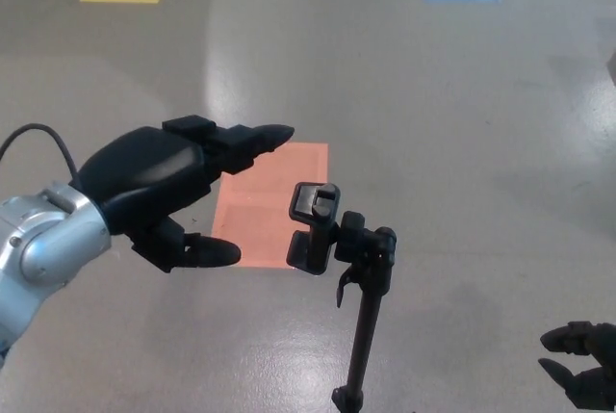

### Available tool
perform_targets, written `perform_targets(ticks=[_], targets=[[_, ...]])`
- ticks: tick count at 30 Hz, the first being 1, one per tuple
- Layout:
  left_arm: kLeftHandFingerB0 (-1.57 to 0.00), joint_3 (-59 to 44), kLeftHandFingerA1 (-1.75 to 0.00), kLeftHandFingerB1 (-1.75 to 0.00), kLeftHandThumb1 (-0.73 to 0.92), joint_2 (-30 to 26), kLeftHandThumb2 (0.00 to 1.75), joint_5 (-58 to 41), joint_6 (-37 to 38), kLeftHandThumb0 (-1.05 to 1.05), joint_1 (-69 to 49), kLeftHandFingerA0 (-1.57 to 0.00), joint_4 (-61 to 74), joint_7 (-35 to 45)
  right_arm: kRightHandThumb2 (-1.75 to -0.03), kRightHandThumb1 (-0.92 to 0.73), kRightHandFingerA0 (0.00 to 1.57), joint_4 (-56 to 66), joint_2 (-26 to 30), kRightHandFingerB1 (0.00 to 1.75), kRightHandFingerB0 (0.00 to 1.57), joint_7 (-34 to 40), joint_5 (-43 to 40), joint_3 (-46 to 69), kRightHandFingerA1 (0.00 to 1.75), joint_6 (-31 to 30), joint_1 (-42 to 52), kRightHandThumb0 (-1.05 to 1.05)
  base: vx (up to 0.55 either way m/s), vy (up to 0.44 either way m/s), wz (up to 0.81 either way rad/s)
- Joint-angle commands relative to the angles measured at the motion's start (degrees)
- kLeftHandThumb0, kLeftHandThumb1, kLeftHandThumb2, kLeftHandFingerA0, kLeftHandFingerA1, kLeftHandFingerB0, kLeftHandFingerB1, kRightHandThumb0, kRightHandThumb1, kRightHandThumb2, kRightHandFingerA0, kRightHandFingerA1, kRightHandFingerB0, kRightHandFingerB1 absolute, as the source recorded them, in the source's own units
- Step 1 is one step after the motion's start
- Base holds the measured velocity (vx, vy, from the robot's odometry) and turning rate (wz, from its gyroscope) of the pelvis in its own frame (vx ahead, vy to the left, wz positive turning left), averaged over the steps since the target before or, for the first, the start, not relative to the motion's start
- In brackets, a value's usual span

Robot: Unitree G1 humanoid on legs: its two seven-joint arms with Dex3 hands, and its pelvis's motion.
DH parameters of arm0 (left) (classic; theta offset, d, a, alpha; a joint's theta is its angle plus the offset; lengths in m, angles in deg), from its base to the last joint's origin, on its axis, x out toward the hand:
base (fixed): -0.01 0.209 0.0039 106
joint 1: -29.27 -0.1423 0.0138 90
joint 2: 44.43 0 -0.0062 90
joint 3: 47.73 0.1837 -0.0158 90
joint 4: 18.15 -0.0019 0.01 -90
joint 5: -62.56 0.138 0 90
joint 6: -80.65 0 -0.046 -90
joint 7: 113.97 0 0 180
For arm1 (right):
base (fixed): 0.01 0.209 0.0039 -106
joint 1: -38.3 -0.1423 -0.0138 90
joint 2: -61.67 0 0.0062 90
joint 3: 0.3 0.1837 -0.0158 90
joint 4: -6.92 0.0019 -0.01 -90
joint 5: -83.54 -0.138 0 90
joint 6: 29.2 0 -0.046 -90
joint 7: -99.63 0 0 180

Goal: The robot uses its left hand to grab the top of a phone stand kept on the floor and tilt it upwards to adjust its angle

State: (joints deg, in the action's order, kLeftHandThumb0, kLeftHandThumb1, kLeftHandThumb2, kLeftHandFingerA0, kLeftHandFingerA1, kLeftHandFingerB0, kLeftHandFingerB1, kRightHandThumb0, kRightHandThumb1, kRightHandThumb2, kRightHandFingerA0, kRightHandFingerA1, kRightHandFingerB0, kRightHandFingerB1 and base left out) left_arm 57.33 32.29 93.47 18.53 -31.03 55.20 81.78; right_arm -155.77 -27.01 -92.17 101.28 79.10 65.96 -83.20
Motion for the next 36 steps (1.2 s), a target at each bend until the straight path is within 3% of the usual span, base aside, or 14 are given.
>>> perform_targets(ticks=[1, 3, 4, 9, 10, 17, 20, 21, 28, 29, 32, 34, 35, 36], targets=[[0.00, 0.02, -0.43, -0.15, 0.57, -1.44, 0.94, 1.45, 0.99, -0.83, 0.38, -0.13, -0.31, -1.52, -0.65, -0.85, 0.22, -0.31, 0.34, 0.30, 0.20, -0.60, -0.06, 0.00, 0.36, -0.68, 0.14, -0.59, 0.00, 0.000, 0.00], [-0.01, 0.14, -0.43, -0.15, 0.57, -1.72, 0.94, 2.33, 1.25, -0.83, 0.31, -0.14, -0.47, -2.28, -0.65, -0.85, 0.22, -0.35, 0.30, 0.30, 0.20, -0.48, 0.13, -0.17, 0.35, -0.69, -0.08, -0.59, 0.00, 0.000, 0.00], [0.00, 0.07, -0.31, -0.17, 0.70, -2.00, 0.65, 2.58, 1.42, -0.84, -0.08, -0.19, -0.60, -2.67, -0.65, -0.85, 0.23, -0.35, 0.24, 0.30, 0.20, -0.39, 0.25, -0.28, 0.35, -0.71, -0.14, -0.60, 0.00, 0.000, 0.00], [0.00, -0.09, -0.30, -0.19, 0.73, -3.04, 0.62, 3.66, 0.56, -0.82, -0.76, -0.17, -1.94, -3.82, -0.65, -0.85, 0.22, -0.21, 0.20, 0.30, 0.20, -0.02, -0.23, 0.13, 0.35, -0.54, -0.07, -0.60, 0.00, 0.000, 0.00], [0.00, -0.23, -0.43, -0.14, 0.60, -3.58, 0.99, 3.84, 0.06, -0.84, -0.80, -0.09, -3.46, -3.98, -0.65, -0.85, 0.23, -0.20, 0.20, 0.30, 0.20, 0.12, -0.31, 0.22, 0.35, -0.39, -0.06, -0.60, 0.00, 0.000, 0.00], [-0.04, -0.46, -0.39, -0.18, 0.59, -4.58, 0.90, 2.66, 1.26, -0.85, 0.67, -0.10, -20.54, -7.81, -0.65, -0.85, 0.23, -0.37, 0.22, 0.30, 0.21, 0.15, -0.15, 0.17, 0.35, -0.49, 0.45, -0.61, 0.00, 0.000, 0.00], [0.00, -0.30, -0.45, -0.12, 0.62, -4.77, 1.00, 3.32, 1.05, -0.87, 2.92, -0.18, -28.41, -10.43, -0.66, -0.85, 0.24, -0.43, 0.23, 0.30, 0.21, 0.26, -0.04, 0.12, 0.35, -0.58, -0.21, -0.60, 0.00, 0.000, 0.00], [-0.02, -0.41, -0.40, -0.16, 0.61, -4.65, 0.98, 3.28, 0.64, -0.85, 4.50, -0.08, -32.46, -11.45, -0.65, -0.85, 0.24, -0.51, 0.20, 0.30, 0.21, 0.22, -0.06, 0.18, 0.35, -0.71, -1.05, -0.59, 0.00, 0.000, 0.00], [0.00, -0.95, -0.43, -0.16, 0.64, -3.87, 1.01, 1.89, 0.87, -0.85, 3.57, -0.13, -45.09, -15.73, -0.65, -0.84, 0.22, -0.45, -0.12, 0.30, 0.20, 0.34, -0.85, 0.87, 0.36, -0.26, 0.38, -0.60, 0.00, 0.000, 0.00], [0.00, -1.73, -0.26, -0.21, 0.80, -3.52, 0.65, 0.83, 0.18, -0.90, 3.75, -0.15, -46.38, -15.18, -0.65, -0.85, 0.22, -0.47, -0.14, 0.30, 0.20, 0.40, -0.96, 1.01, 0.36, -0.29, 0.06, -0.60, 0.00, 0.000, 0.00], [-0.02, -4.23, -0.27, -0.20, 0.77, -2.42, 0.64, -2.50, -1.56, -0.86, 3.67, -0.16, -49.75, -13.67, -0.65, -0.84, 0.23, -0.59, -0.31, 0.30, 0.21, 0.92, -0.89, 1.08, 0.35, -0.57, -0.56, -0.59, 0.00, 0.000, 0.00], [-0.02, -4.74, -0.27, -0.20, 0.78, -2.10, 0.64, -2.93, -1.39, -0.86, 2.06, -0.17, -51.38, -14.19, -0.65, -0.84, 0.23, -0.70, -0.68, 0.30, 0.21, 1.43, -0.67, 0.89, 0.35, -0.33, 0.81, -0.59, 0.00, 0.000, 0.00], [-0.02, -5.12, -0.42, -0.18, 0.63, -1.78, 0.98, -3.22, -1.25, -0.86, 1.27, -0.13, -52.24, -14.53, -0.65, -0.84, 0.22, -0.80, -0.80, 0.30, 0.20, 1.47, -0.80, 1.04, 0.35, -0.44, 1.11, -0.60, 0.00, 0.000, 0.00], [-0.02, -5.46, -0.42, -0.18, 0.63, -1.52, 0.98, -3.41, -1.11, -0.86, 0.86, -0.13, -52.97, -14.77, -0.65, -0.84, 0.22, -0.86, -0.87, 0.30, 0.20, 1.47, -0.90, 1.17, 0.35, -0.54, 1.22, -0.60, 0.00, 0.000, 0.00]])
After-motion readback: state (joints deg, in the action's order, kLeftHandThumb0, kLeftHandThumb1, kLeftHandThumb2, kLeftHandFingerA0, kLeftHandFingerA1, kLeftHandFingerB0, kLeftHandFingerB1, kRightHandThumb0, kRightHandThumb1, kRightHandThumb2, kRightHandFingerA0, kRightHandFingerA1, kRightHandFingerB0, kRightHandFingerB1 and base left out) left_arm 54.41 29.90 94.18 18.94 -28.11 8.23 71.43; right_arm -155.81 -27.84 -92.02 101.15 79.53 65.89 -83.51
